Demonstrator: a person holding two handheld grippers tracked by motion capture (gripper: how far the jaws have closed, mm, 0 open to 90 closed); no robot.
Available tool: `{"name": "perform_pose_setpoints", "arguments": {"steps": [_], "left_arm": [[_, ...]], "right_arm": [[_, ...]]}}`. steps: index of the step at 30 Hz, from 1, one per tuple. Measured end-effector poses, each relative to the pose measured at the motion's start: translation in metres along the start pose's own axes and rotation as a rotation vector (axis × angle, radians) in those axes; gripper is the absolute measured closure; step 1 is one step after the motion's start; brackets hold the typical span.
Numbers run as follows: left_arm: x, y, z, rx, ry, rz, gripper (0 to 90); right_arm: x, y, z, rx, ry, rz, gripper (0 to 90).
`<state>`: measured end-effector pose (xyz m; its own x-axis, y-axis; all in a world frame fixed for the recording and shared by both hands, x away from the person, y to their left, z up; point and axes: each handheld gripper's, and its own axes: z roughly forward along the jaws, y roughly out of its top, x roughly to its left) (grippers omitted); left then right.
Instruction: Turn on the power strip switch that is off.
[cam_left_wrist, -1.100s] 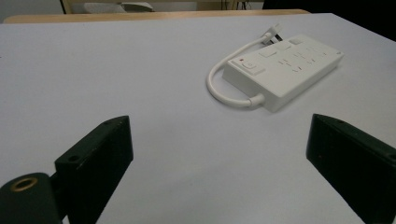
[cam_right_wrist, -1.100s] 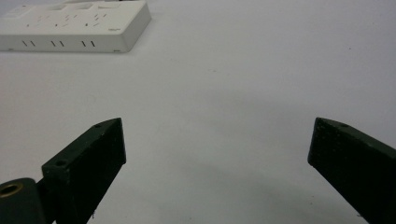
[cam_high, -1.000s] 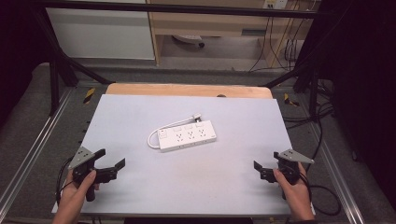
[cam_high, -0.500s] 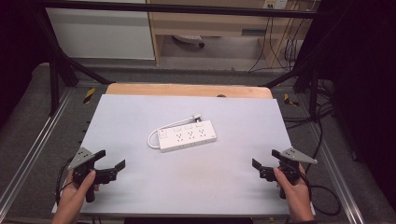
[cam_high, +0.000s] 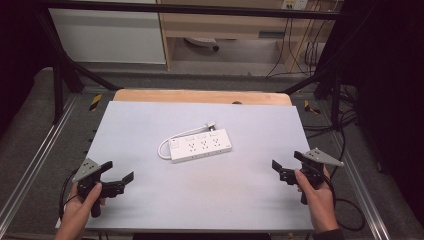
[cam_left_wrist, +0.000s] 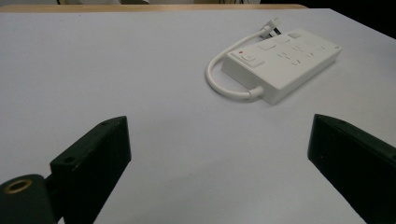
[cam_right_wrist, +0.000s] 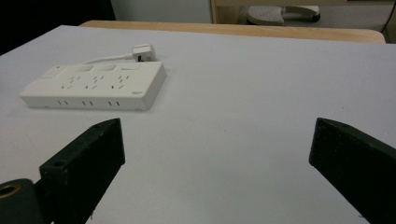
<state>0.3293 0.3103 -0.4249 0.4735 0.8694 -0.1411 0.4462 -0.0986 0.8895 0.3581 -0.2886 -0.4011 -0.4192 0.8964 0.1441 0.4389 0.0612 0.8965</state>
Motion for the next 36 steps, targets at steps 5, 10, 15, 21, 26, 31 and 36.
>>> {"name": "perform_pose_setpoints", "arguments": {"steps": [5,10,15,21,26,31,36], "left_arm": [[0.0,0.0,0.0,0.003,-0.005,0.004,6.1],[0.0,0.0,0.001,0.007,-0.003,0.01,6.1],[-0.001,0.0,0.001,0.01,-0.002,0.018,6.1],[-0.001,-0.001,0.001,0.015,-0.008,0.02,6.1],[-0.001,-0.001,0.002,0.02,-0.006,0.016,6.1],[-0.001,-0.001,0.002,0.023,-0.004,0.019,6.1],[-0.001,-0.001,0.002,0.024,-0.006,0.018,6.1]], "right_arm": [[0.004,0.011,0.003,-0.003,0.004,-0.023,3.2],[0.006,0.022,0.007,0.002,-0.002,-0.046,3.8],[0.007,0.032,0.01,-0.006,0.01,-0.05,4.9],[0.011,0.044,0.015,-0.018,0.026,-0.066,3.8],[0.015,0.051,0.02,-0.009,0.036,-0.086,2.7],[0.016,0.059,0.025,-0.013,0.038,-0.09,2.7],[0.018,0.066,0.028,-0.023,0.041,-0.085,2.8]]}}
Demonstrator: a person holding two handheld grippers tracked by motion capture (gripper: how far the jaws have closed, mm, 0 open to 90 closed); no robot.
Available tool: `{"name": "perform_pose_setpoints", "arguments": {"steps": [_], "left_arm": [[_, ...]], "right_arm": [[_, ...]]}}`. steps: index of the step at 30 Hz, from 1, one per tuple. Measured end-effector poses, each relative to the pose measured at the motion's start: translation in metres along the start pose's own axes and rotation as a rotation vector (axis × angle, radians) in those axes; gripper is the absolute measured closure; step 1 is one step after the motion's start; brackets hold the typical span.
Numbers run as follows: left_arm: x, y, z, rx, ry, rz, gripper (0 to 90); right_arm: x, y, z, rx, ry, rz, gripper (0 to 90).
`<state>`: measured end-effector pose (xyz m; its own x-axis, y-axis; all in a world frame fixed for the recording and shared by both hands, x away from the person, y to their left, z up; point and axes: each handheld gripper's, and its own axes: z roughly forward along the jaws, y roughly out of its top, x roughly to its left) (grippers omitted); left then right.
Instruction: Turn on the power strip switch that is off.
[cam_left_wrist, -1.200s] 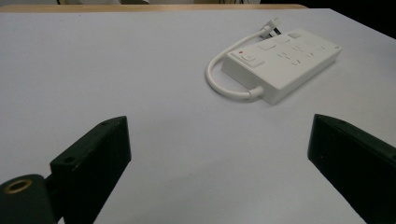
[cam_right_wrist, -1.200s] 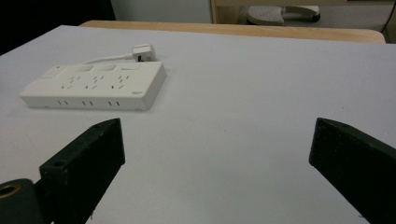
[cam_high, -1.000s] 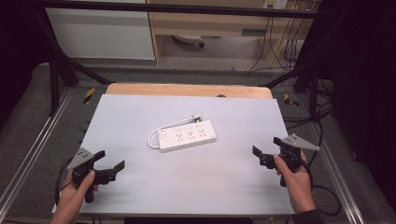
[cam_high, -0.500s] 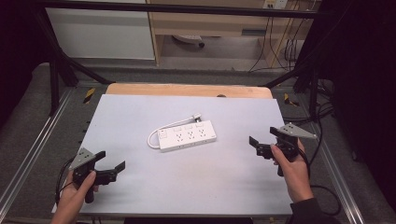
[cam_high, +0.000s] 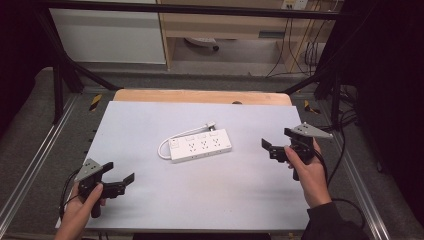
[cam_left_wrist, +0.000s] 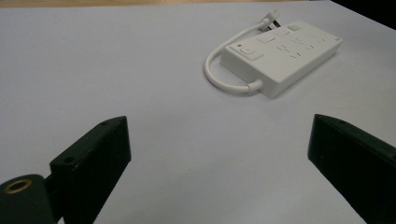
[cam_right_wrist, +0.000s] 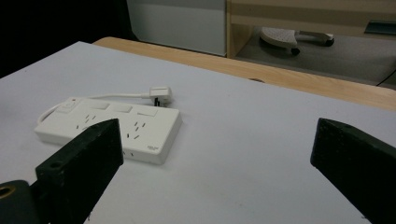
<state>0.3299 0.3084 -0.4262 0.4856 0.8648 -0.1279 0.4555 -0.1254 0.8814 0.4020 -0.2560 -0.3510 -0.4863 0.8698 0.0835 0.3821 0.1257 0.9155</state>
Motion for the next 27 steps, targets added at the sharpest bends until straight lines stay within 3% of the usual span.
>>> {"name": "perform_pose_setpoints", "arguments": {"steps": [14,27], "left_arm": [[0.0,-0.001,0.002,0.011,-0.005,0.001,6.1],[0.0,-0.001,0.002,0.013,-0.008,0.005,6.1]], "right_arm": [[-0.001,0.014,0.009,-0.036,0.0,-0.008,2.8],[0.001,0.023,0.022,-0.035,-0.002,-0.006,2.7]]}}
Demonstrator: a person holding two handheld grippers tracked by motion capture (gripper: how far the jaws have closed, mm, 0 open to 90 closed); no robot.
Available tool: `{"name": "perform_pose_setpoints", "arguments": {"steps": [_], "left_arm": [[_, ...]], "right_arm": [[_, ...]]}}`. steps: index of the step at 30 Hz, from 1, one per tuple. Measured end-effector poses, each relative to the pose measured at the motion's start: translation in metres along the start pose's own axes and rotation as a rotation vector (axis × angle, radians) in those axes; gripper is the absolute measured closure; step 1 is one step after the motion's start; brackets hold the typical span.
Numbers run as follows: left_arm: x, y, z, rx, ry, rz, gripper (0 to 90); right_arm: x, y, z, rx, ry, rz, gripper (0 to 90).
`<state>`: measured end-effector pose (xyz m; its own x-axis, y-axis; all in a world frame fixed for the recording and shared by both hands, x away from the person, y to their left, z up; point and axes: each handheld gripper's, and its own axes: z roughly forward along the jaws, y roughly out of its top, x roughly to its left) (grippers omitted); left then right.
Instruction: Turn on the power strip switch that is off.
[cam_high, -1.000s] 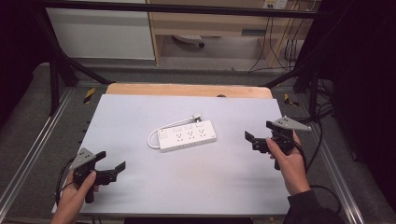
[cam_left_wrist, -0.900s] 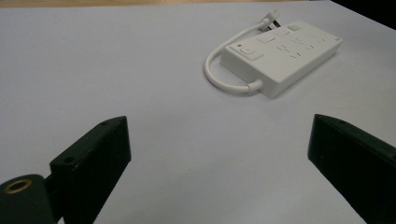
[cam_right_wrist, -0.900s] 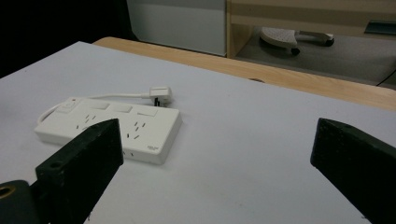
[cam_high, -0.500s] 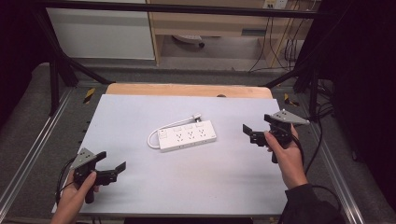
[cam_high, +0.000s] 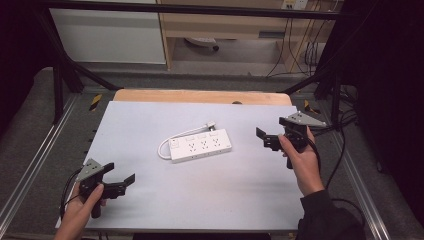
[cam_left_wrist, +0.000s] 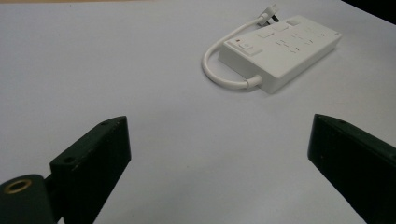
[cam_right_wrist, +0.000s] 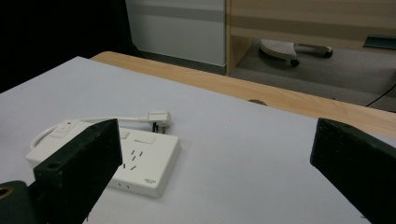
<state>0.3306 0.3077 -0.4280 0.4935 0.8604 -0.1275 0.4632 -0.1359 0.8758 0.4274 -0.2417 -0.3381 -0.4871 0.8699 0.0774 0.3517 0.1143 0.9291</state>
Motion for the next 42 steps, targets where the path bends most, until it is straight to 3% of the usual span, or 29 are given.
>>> {"name": "perform_pose_setpoints", "arguments": {"steps": [30,42], "left_arm": [[0.0,-0.001,0.002,0.015,-0.005,0.002,6.1],[0.0,-0.001,0.002,0.011,-0.003,0.0,6.1]], "right_arm": [[0.002,0.016,0.039,0.03,-0.053,-0.01,3.8],[0.004,0.021,0.051,0.04,-0.043,-0.02,3.8]]}}
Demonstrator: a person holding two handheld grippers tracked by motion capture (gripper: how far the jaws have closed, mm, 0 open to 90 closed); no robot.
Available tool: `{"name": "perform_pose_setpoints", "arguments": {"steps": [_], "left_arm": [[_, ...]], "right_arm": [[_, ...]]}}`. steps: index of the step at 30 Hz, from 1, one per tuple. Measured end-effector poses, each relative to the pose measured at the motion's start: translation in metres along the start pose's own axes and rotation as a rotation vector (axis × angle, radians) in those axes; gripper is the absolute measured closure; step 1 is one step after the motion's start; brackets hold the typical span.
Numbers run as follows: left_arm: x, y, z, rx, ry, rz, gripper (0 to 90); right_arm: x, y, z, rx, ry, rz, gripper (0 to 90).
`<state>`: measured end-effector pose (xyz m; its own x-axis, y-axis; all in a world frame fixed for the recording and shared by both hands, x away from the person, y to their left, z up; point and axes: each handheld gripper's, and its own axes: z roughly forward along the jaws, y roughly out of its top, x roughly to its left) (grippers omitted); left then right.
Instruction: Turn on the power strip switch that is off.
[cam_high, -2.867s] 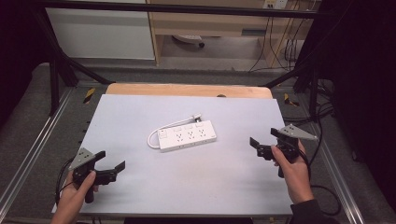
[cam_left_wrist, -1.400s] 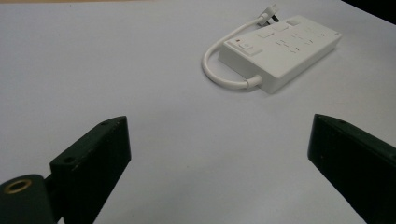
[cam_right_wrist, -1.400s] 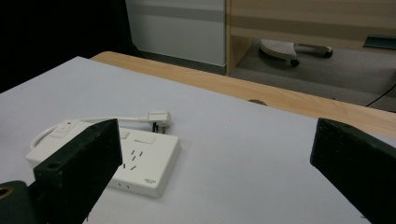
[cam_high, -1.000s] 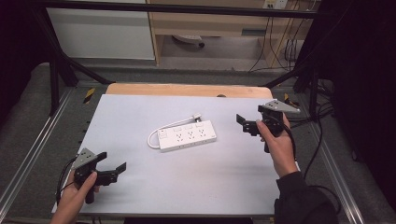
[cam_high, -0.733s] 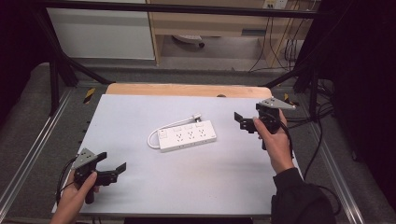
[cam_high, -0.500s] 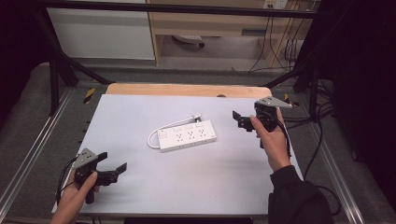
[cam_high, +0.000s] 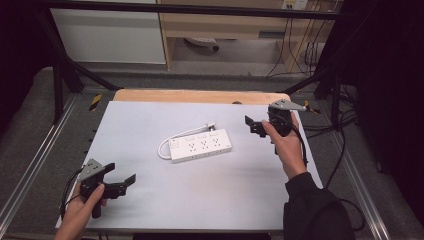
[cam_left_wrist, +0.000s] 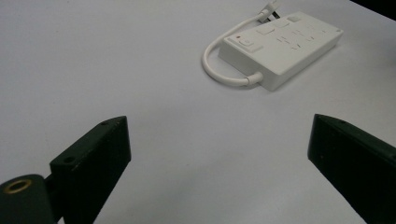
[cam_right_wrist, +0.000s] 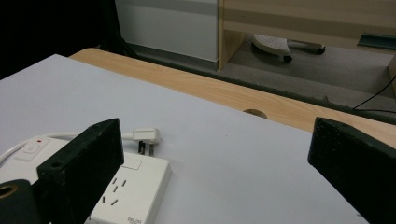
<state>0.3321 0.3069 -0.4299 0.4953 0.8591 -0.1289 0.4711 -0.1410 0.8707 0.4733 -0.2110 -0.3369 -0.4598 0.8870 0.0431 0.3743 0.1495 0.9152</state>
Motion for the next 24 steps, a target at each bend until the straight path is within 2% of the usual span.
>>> {"name": "perform_pose_setpoints", "arguments": {"steps": [4,7,24], "left_arm": [[-0.001,0.0,0.001,0.001,-0.005,0.004,6.1],[-0.002,0.0,0.001,0.004,-0.007,0.008,6.1],[-0.001,0.001,0.003,0.003,-0.006,0.006,6.2]], "right_arm": [[0.001,-0.001,0.005,0.001,0.001,0.008,3.9],[0.001,-0.001,0.011,-0.012,0.007,0.041,4.5],[0.014,-0.006,0.041,0.022,0.007,0.037,4.5]]}}
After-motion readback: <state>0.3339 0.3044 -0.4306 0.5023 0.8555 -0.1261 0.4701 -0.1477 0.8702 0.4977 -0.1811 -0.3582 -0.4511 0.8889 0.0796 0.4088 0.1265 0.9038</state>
